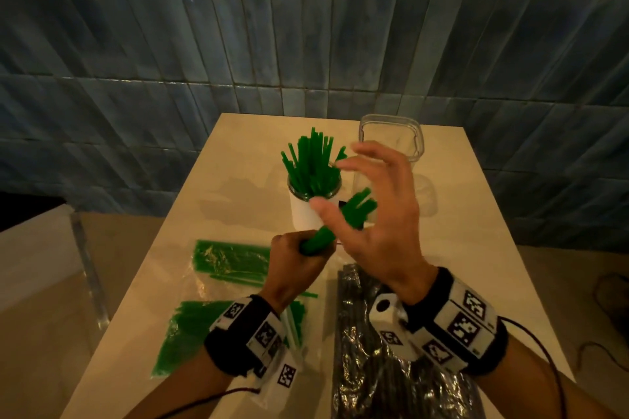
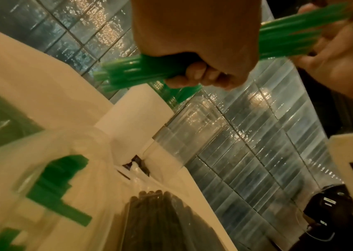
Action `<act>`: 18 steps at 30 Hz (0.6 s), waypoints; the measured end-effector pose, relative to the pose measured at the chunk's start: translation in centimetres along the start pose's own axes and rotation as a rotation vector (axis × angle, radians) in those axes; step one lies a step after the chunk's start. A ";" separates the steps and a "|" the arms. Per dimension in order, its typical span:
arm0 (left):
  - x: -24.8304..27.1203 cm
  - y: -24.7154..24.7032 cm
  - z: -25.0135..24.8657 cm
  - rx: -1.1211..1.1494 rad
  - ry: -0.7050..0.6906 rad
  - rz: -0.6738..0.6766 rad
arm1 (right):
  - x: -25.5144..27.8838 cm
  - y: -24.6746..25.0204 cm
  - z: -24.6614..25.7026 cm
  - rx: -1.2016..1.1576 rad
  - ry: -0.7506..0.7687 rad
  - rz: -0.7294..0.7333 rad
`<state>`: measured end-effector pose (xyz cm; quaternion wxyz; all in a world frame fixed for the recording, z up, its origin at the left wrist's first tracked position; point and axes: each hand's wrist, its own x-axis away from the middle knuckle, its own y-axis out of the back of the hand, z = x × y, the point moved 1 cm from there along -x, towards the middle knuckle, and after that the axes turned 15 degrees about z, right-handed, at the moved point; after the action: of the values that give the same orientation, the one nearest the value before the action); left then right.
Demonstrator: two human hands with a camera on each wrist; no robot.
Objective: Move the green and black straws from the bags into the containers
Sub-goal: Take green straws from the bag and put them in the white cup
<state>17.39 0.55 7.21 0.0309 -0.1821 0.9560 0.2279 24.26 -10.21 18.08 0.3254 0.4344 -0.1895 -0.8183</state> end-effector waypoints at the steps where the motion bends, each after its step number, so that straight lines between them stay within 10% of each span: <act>1: -0.2 0.1 -0.2 0.029 0.017 0.004 | -0.2 -0.1 0.0 -0.094 -0.043 -0.050; 7: -1.6 -0.5 -2.6 0.144 -0.050 0.043 | -1.0 -1.2 0.6 -0.499 0.002 -0.015; 11: -2.6 0.2 -2.3 -0.124 -0.163 -0.198 | -4.4 0.5 -0.6 -0.573 -0.034 -0.205; 18: -6.8 1.3 3.1 -0.126 0.160 -0.243 | -9.5 1.7 -2.4 -0.578 -0.016 -0.251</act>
<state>23.19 5.25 5.96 -0.0297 -0.3156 0.9102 0.2666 30.73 -4.86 23.32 0.3305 0.3373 0.1033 -0.8754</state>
